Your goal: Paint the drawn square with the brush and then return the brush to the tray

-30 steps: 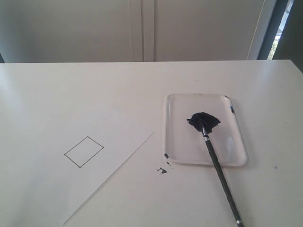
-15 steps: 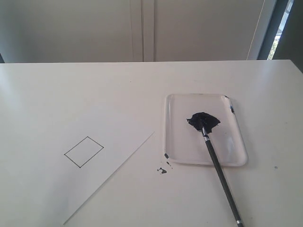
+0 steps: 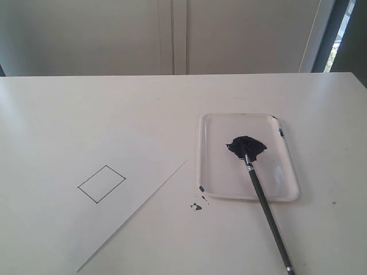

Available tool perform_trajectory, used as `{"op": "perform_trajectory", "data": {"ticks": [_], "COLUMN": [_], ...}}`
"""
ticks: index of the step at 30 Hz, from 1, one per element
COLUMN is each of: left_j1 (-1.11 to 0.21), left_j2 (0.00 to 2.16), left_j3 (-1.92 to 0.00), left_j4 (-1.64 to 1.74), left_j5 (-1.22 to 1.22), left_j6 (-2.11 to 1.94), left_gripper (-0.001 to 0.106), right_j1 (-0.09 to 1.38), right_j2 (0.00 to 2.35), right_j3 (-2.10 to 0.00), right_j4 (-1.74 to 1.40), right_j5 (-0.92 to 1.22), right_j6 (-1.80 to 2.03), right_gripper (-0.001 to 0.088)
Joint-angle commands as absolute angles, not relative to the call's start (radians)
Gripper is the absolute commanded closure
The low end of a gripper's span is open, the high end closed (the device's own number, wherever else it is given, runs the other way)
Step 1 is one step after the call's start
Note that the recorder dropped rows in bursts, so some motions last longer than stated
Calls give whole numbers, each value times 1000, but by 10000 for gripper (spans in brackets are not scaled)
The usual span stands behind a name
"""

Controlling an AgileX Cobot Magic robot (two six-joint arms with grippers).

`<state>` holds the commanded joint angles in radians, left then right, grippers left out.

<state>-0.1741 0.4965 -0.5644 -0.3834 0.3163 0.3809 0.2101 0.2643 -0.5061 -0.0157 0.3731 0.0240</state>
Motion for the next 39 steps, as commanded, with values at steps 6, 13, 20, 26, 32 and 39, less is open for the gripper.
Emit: {"op": "perform_trajectory", "data": {"ticks": [6, 13, 20, 26, 32, 39], "left_j1": [-174, -174, -174, -174, -174, -174], "left_j2": [587, 663, 676, 676, 676, 676], "left_j3": [-574, -584, -584, -584, -584, -584], "left_j4": [-452, -447, -442, -442, -446, -448], "left_j5": [468, 543, 557, 551, 551, 551], "left_j6": [432, 500, 494, 492, 492, 492], "left_gripper": [1053, 1053, 1053, 1053, 1053, 1053], "right_j1": [277, 340, 340, 340, 340, 386], "right_j2": [332, 413, 456, 673, 882, 1013], "right_j3": [-515, -515, -509, -499, -516, -522], "right_j4": [124, 160, 205, 220, 302, 289], "right_j5": [550, 638, 699, 806, 874, 789], "right_j6": [-139, -187, -120, -128, -133, -98], "right_gripper": [868, 868, 868, 868, 868, 868]}}
